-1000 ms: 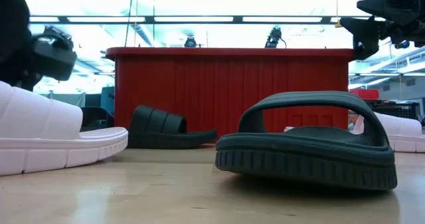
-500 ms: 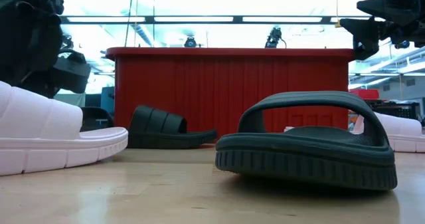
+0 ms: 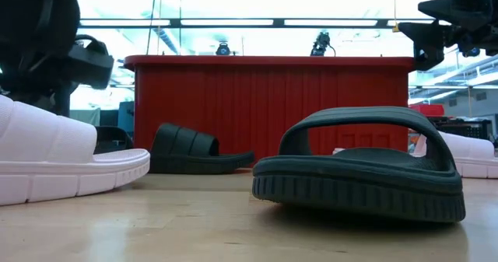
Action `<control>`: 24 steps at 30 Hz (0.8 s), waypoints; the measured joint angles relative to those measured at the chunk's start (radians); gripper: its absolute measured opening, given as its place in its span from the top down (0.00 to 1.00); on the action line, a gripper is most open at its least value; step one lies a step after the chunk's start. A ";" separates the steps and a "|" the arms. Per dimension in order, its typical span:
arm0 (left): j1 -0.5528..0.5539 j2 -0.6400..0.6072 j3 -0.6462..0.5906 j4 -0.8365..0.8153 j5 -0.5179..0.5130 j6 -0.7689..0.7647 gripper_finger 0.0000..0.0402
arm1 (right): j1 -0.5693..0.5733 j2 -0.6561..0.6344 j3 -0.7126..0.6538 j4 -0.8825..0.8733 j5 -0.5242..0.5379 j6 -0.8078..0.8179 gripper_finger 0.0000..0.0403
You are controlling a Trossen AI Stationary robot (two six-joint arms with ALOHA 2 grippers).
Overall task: Pick and place slides into bin
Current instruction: Put the black slipper into the red bin
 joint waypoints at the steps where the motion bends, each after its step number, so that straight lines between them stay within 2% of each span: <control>1: 0.006 0.000 -0.003 0.005 -0.003 0.002 0.46 | 0.000 0.000 0.000 -0.001 0.000 0.000 0.49; 9: 0.098 0.000 -0.110 0.115 -0.003 0.049 0.39 | 0.000 0.000 0.000 -0.001 0.000 0.000 0.49; 15: 0.199 -0.007 -0.187 0.196 -0.003 0.048 0.39 | 0.000 0.000 0.000 -0.001 0.000 0.000 0.49; 20: 0.230 -0.005 -0.191 0.217 -0.002 0.052 0.46 | 0.000 0.000 0.000 -0.001 0.000 0.000 0.49; 24: 0.229 -0.002 -0.192 0.230 0.004 0.042 0.60 | 0.000 0.000 0.000 -0.001 0.000 0.000 0.49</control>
